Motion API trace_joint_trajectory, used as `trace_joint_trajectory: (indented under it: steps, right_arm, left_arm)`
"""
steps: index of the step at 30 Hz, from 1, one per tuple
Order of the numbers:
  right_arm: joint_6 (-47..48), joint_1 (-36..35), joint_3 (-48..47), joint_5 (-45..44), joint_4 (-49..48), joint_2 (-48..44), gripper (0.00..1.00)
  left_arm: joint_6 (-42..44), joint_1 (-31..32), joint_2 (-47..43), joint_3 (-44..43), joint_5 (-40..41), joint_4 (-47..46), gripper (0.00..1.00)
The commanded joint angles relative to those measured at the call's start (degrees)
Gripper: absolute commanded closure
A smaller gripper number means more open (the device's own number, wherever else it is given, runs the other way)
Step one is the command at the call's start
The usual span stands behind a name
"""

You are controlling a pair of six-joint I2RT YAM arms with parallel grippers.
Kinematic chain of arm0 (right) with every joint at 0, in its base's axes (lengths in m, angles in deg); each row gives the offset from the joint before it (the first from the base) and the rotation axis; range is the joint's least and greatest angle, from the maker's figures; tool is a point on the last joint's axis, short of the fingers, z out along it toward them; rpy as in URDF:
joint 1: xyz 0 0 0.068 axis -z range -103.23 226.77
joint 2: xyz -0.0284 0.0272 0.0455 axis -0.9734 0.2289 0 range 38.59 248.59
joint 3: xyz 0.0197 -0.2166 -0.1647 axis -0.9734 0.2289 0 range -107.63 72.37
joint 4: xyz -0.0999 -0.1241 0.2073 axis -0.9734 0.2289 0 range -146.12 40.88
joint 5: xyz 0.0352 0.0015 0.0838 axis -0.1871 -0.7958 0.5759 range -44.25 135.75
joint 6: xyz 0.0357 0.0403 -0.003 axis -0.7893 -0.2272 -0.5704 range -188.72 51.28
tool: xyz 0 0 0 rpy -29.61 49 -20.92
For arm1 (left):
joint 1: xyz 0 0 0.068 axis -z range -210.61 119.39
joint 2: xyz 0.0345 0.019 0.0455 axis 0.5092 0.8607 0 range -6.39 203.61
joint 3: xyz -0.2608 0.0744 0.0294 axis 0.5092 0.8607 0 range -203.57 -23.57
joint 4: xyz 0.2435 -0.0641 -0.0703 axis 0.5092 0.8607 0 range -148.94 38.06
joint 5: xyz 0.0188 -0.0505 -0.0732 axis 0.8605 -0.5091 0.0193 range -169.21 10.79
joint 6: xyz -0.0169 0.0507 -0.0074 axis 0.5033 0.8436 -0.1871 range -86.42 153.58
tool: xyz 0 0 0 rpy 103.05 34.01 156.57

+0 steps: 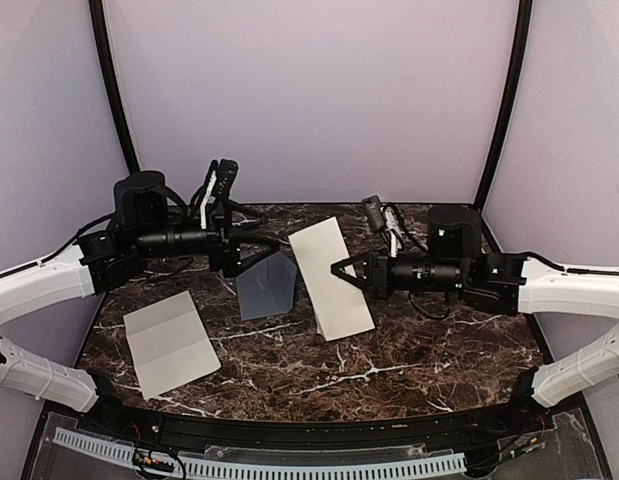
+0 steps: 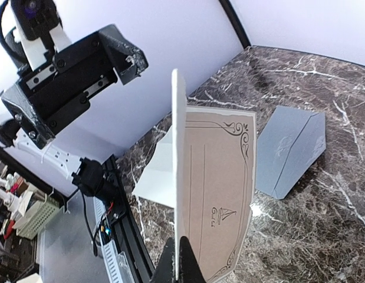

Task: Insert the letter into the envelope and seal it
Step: Fold the letter.

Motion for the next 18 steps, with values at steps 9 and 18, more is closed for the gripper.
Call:
trace_joint_trajectory:
  steps: [9,18]
  right_arm:
    - [-4.69,-1.73,3.47,-10.63,-21.19,-3.90,1.00]
    - [1.54,-7.84,-2.96,-12.16,-20.85,2.34,1.00]
  left_arm:
    - [-7.39,-0.14,4.22,2.11,-10.64,-12.13,0.16]
    - [-9.39,1.30,7.21,1.43,-12.06,-11.84,0.24]
